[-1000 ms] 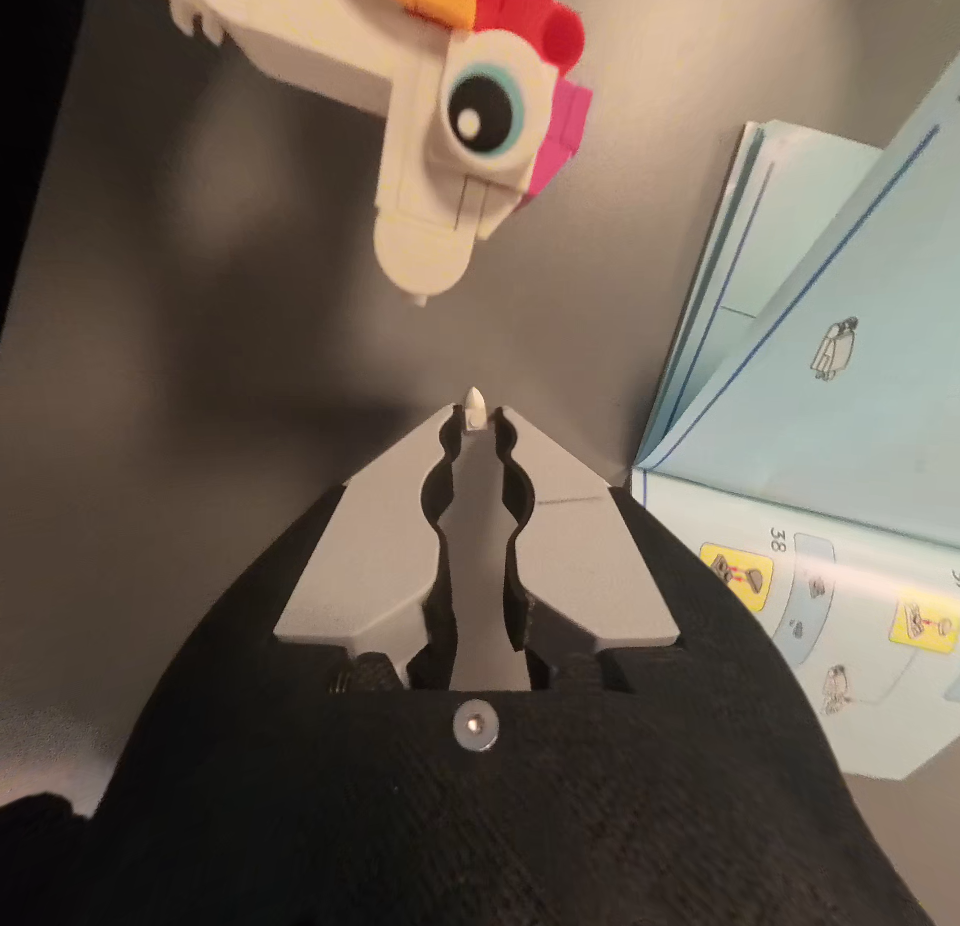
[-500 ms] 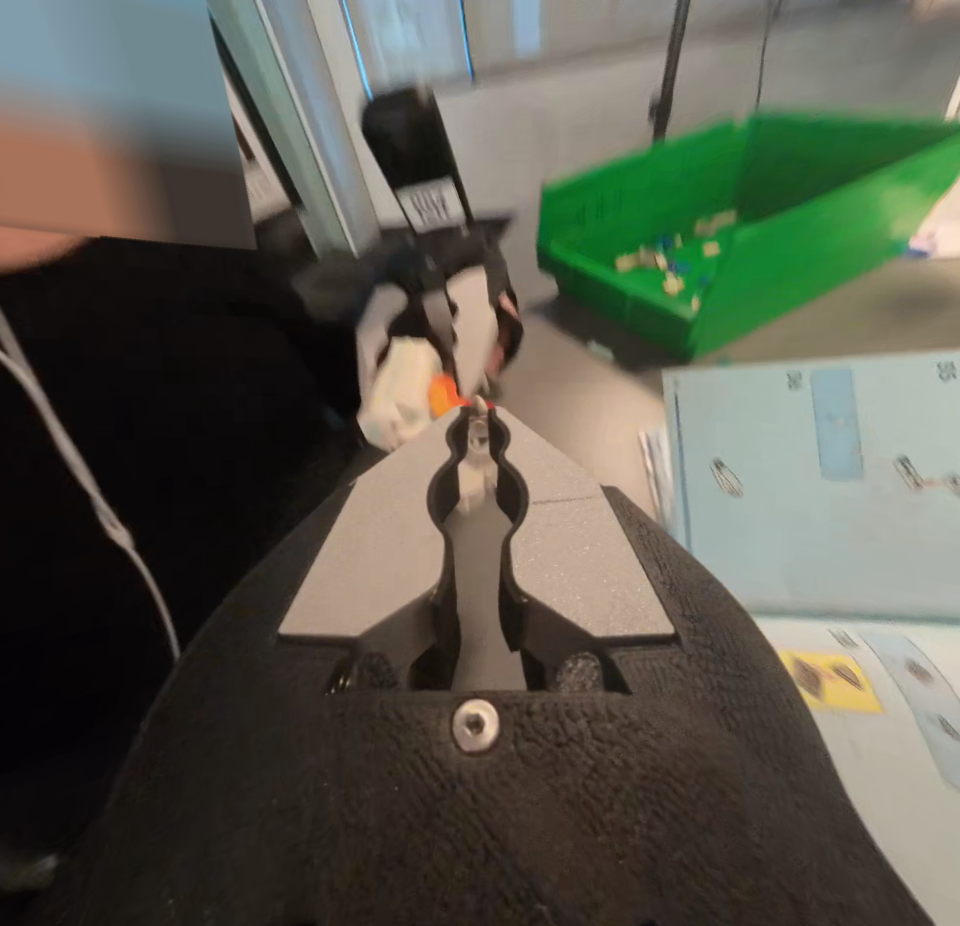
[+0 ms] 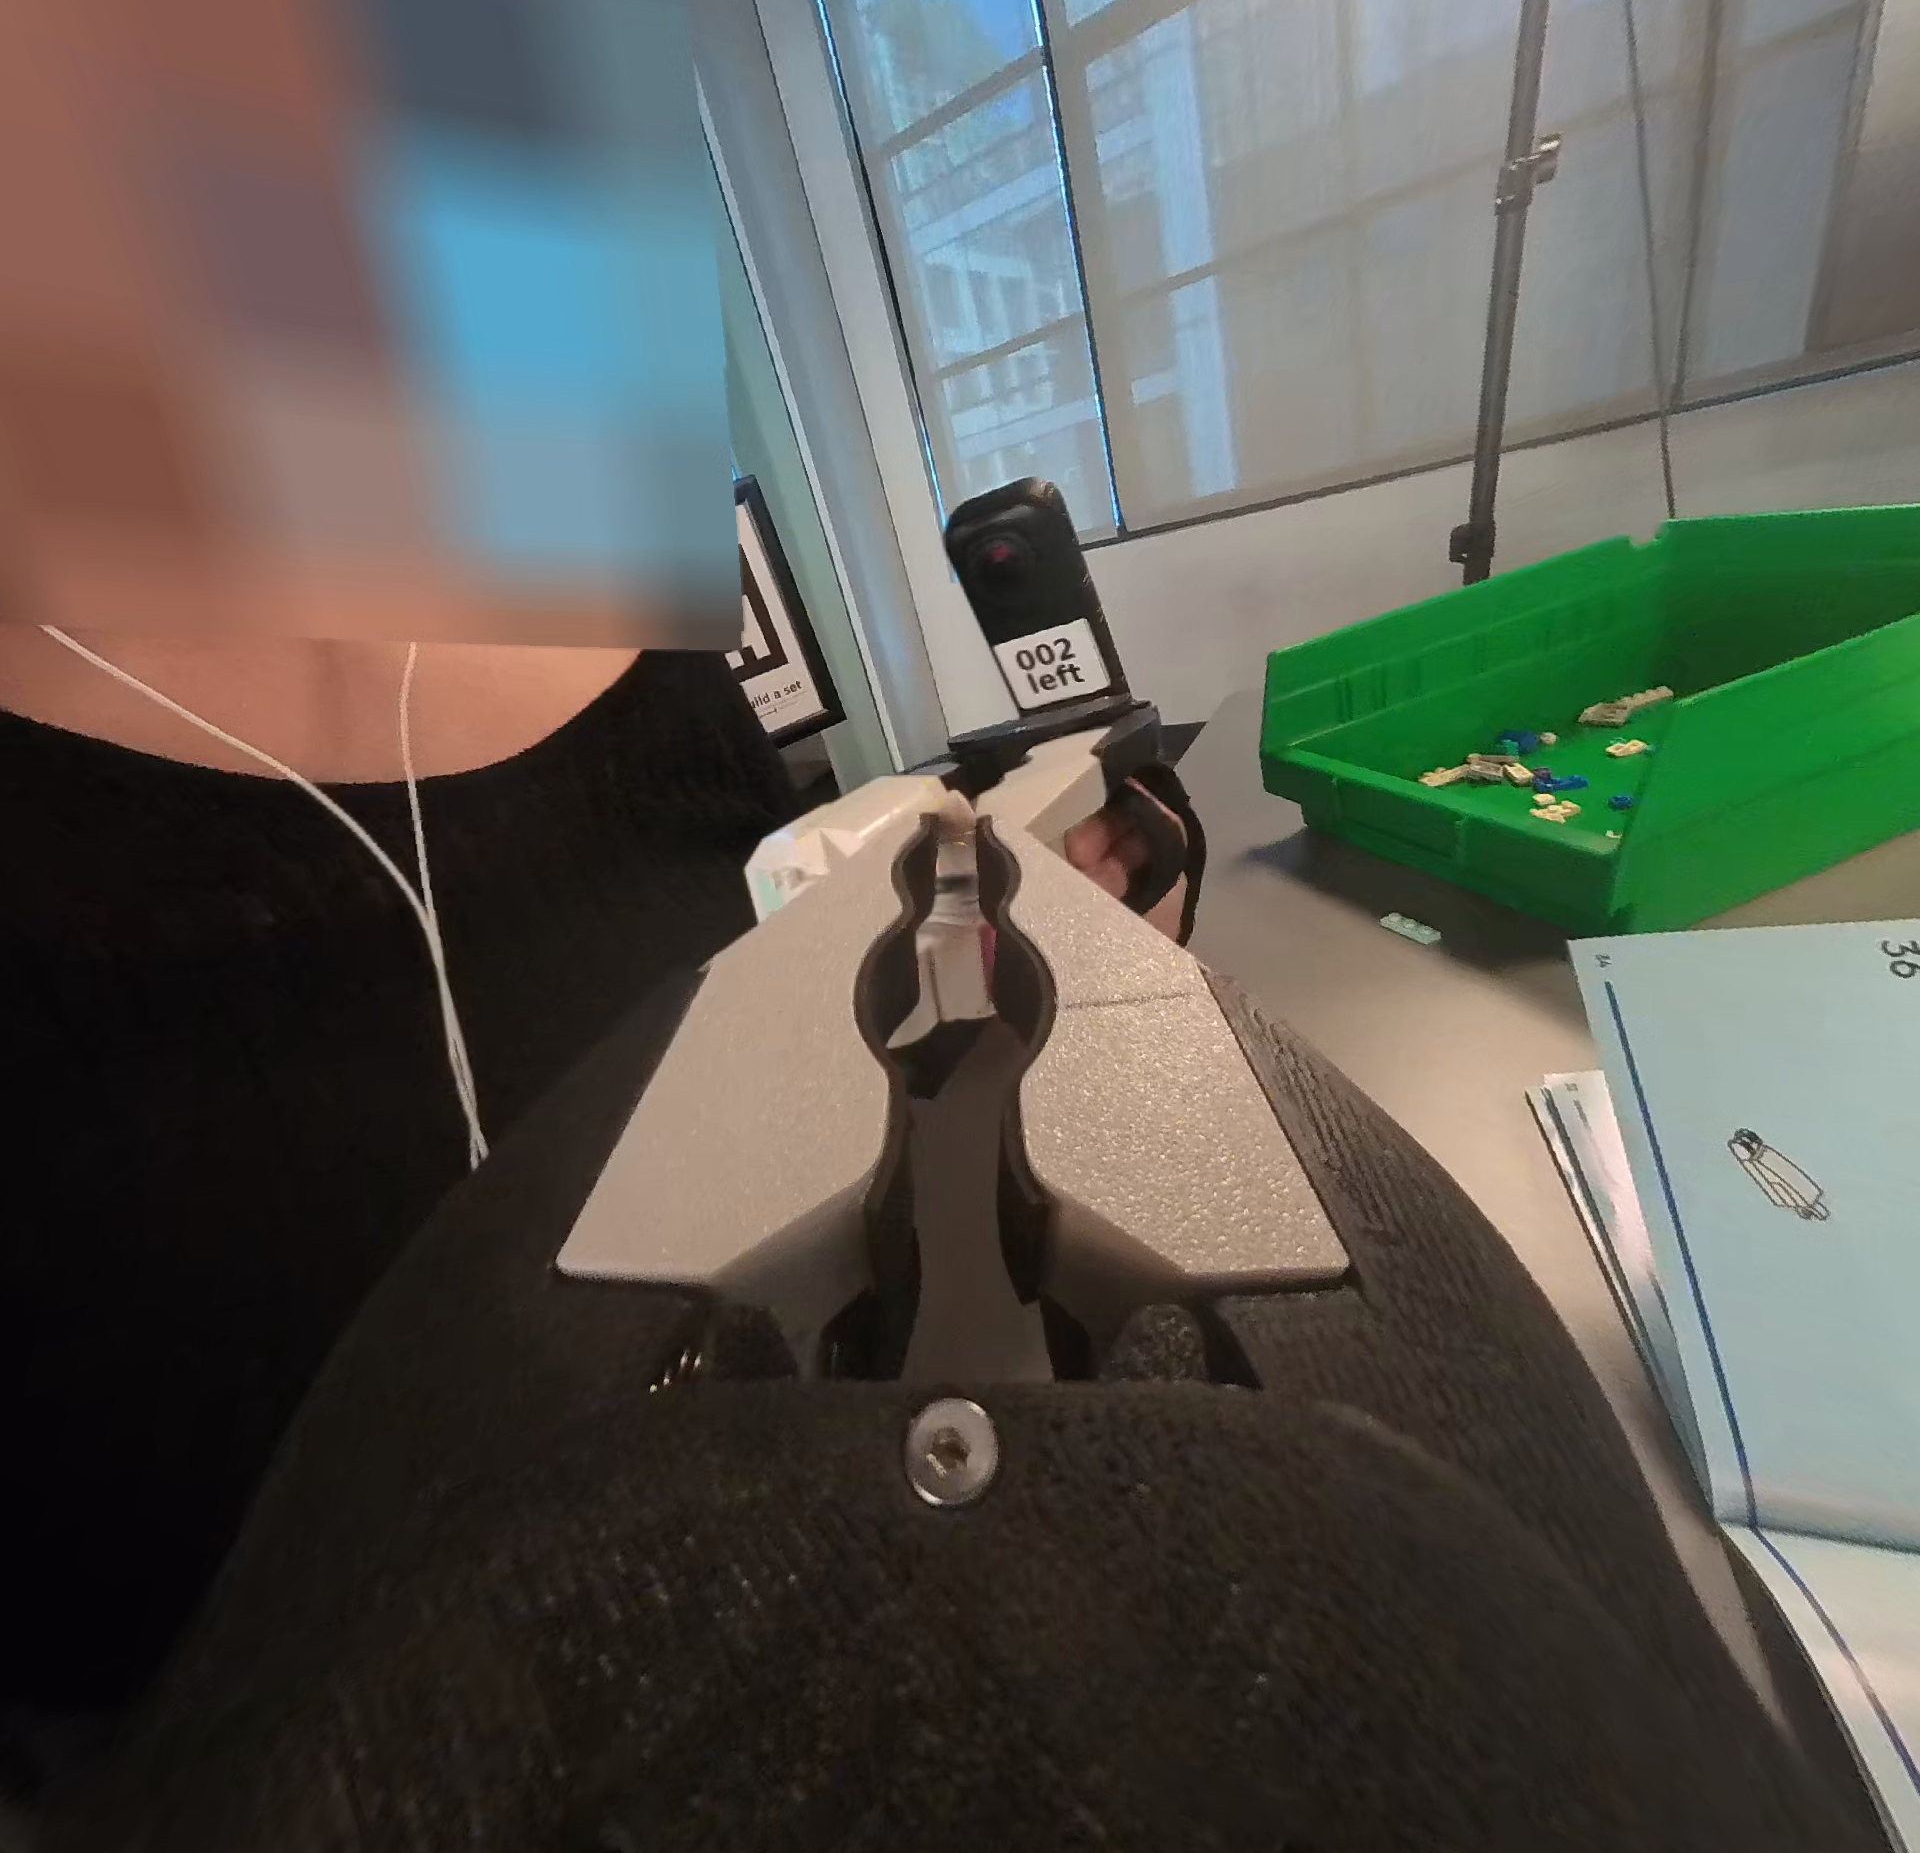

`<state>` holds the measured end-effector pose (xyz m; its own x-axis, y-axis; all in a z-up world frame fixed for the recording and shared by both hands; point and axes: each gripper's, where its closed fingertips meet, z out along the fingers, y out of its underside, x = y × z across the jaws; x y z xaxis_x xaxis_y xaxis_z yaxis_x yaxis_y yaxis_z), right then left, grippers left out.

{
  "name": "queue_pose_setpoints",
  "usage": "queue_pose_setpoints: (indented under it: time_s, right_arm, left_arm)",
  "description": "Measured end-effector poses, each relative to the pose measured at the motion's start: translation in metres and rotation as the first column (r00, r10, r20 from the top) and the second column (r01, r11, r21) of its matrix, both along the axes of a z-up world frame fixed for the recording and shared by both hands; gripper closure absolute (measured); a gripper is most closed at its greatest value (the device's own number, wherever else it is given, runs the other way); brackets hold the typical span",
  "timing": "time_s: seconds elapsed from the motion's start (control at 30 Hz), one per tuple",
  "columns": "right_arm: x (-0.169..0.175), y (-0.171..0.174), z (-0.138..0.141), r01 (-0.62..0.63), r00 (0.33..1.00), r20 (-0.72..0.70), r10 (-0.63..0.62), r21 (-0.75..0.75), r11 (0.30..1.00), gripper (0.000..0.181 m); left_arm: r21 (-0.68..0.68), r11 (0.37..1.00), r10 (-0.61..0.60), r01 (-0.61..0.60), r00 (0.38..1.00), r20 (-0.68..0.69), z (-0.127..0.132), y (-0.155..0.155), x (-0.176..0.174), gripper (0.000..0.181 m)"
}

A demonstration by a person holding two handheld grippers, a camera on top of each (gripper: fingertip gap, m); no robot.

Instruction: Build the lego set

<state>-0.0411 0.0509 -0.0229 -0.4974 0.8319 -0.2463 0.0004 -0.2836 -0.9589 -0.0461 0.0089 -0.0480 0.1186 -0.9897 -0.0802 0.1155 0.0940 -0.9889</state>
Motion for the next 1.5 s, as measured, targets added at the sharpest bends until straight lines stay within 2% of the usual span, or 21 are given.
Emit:
queue_pose_setpoints:
  time_s: [0.3, 0.47, 0.57, 0.67, 0.73, 0.9, 1.13, 1.27, 1.5]
  right_arm:
    - [0.011, 0.001, 0.003, 0.004, 1.000, -0.031, -0.004, -0.006, 1.000, 0.176]
    - [0.014, 0.007, 0.000, 0.036, 0.999, -0.023, -0.036, -0.014, 0.999, 0.176]
    - [0.018, 0.023, -0.018, 0.137, 0.987, 0.085, -0.139, 0.024, 0.990, 0.176]
    - [0.025, 0.042, -0.060, 0.244, 0.911, 0.289, -0.293, 0.192, 0.950, 0.176]
    - [0.028, 0.040, -0.064, 0.257, 0.904, 0.303, -0.301, 0.177, 0.950, 0.176]
    - [0.016, 0.026, -0.034, 0.275, 0.951, 0.158, -0.267, -0.030, 0.961, 0.176]
    - [0.011, 0.006, 0.000, 0.149, 0.988, -0.027, -0.154, -0.132, 0.980, 0.176]
    - [0.016, 0.003, 0.012, 0.132, 0.982, -0.118, -0.147, -0.129, 0.983, 0.176]
    - [0.020, -0.004, 0.017, 0.159, 0.964, -0.205, -0.169, -0.067, 0.985, 0.176]
  left_arm:
    - [0.002, 1.000, -0.028, 0.028, 0.998, 0.054, 0.010, -0.005, -0.003, 0.134]
    - [0.003, 1.000, 0.005, -0.005, 1.000, 0.025, 0.005, -0.001, -0.003, 0.134]
    - [0.027, 0.994, 0.105, -0.103, 0.992, -0.068, -0.010, 0.010, -0.008, 0.134]
    - [0.047, 0.982, 0.189, -0.184, 0.969, -0.160, -0.028, 0.018, -0.014, 0.134]
    - [0.042, 0.978, 0.210, -0.206, 0.961, -0.182, -0.035, 0.021, -0.015, 0.134]
    - [0.052, 0.982, 0.190, -0.184, 0.968, -0.162, -0.034, 0.017, 0.001, 0.134]
    - [0.054, 0.993, 0.101, -0.104, 0.993, 0.068, 0.005, 0.003, 0.009, 0.134]
    - [0.055, 0.994, 0.084, -0.095, 0.982, 0.166, 0.019, -0.001, 0.006, 0.134]
    - [0.061, 0.996, 0.044, -0.065, 0.955, 0.295, 0.039, -0.006, 0.002, 0.134]
